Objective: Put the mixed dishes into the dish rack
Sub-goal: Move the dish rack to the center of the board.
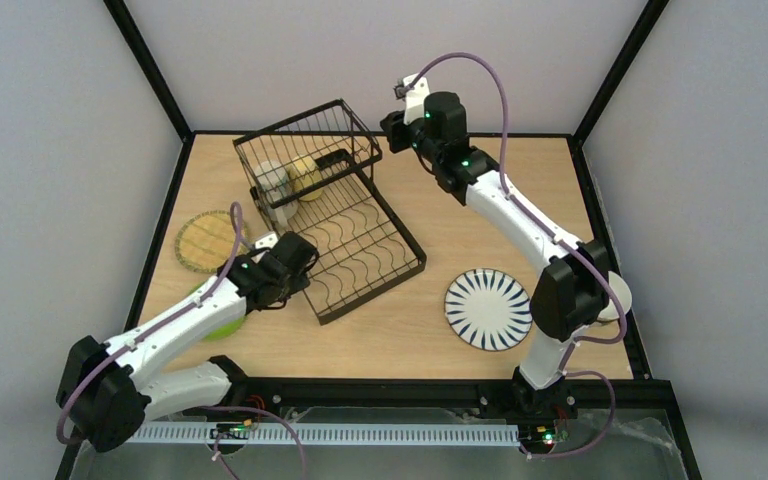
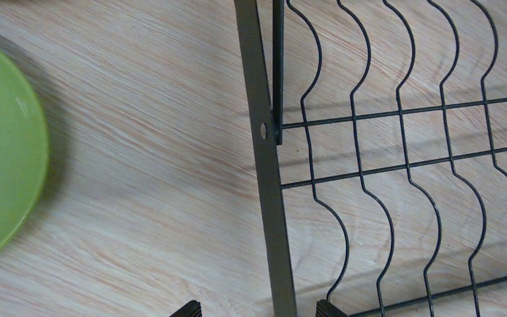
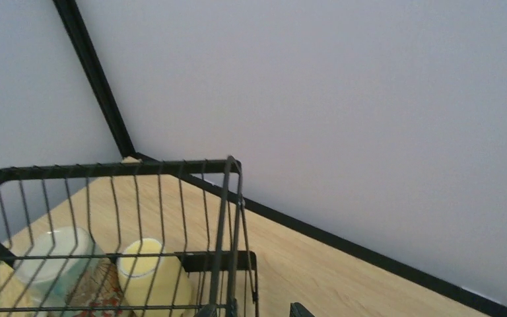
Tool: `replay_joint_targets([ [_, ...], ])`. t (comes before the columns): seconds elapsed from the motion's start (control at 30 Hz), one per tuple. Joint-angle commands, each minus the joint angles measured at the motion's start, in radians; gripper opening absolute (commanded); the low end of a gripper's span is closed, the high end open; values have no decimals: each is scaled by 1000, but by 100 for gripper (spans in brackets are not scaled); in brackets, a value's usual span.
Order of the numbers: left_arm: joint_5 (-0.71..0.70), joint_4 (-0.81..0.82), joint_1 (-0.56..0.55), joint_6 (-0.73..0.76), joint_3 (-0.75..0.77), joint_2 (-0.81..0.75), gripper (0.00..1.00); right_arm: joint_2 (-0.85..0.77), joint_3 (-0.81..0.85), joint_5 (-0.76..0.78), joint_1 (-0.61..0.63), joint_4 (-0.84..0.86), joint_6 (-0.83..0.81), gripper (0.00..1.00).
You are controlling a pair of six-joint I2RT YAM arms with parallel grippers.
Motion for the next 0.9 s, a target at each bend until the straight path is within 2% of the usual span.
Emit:
replay_joint_targets([
  [0.0,-7,83,-3,7,-12,61,99,29,91,-79,0,-83,-24,61],
  [0.27,-10,136,-3,30,-23,145,99,179,296,-191,0,-199,-13,61],
  [0.53,-13,167,-3,59,-24,208,99,342,519,-193,0,-310,-15,60],
  [0.77,-6,189,-3,76,-26,261,99,414,582,-179,0,-345,-11,59],
  [0.87,-1,196,-3,79,-33,271,99,441,607,-176,0,-363,-7,54],
])
